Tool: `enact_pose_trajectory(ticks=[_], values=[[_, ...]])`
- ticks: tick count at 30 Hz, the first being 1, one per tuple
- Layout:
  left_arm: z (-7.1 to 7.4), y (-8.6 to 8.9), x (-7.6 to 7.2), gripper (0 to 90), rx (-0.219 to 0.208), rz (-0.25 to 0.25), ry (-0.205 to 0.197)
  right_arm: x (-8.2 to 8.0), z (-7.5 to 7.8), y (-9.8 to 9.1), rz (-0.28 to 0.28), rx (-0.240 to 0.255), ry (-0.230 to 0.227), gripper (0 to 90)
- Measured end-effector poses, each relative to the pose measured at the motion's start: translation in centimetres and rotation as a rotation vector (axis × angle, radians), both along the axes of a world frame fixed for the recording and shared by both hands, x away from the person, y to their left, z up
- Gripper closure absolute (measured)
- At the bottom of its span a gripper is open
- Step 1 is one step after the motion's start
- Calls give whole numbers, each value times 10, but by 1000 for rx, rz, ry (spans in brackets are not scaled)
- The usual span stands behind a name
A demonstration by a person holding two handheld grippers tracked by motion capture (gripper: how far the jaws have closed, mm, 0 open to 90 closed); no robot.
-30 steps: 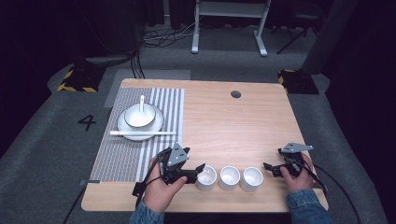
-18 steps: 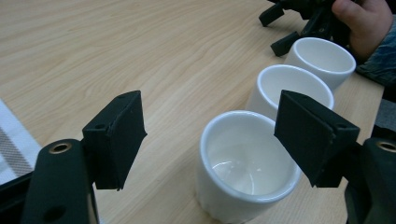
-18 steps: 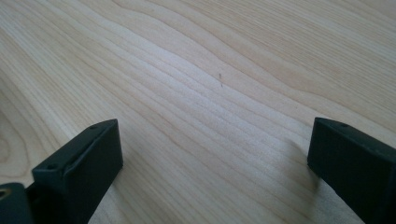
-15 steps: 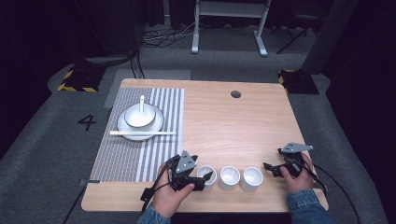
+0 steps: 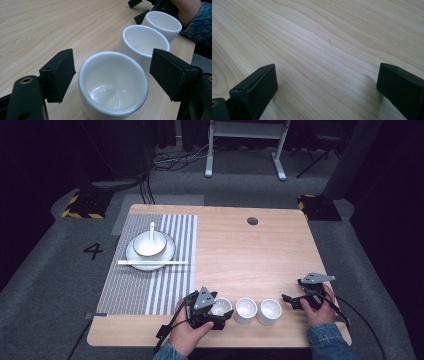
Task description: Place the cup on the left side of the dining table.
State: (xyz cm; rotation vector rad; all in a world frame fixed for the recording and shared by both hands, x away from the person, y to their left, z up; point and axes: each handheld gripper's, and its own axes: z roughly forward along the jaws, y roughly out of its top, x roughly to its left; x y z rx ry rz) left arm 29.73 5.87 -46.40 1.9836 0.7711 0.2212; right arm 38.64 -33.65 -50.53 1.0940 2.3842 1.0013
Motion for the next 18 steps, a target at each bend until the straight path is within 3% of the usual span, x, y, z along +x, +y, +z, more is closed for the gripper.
enact_pose_trajectory(ticks=[7,18], values=[[-12,-6,0,172,56,-20,5,0,0,0,0,0,0,34],[-21,-7,1,242,107,-14,16,0,0,0,0,0,0,34]])
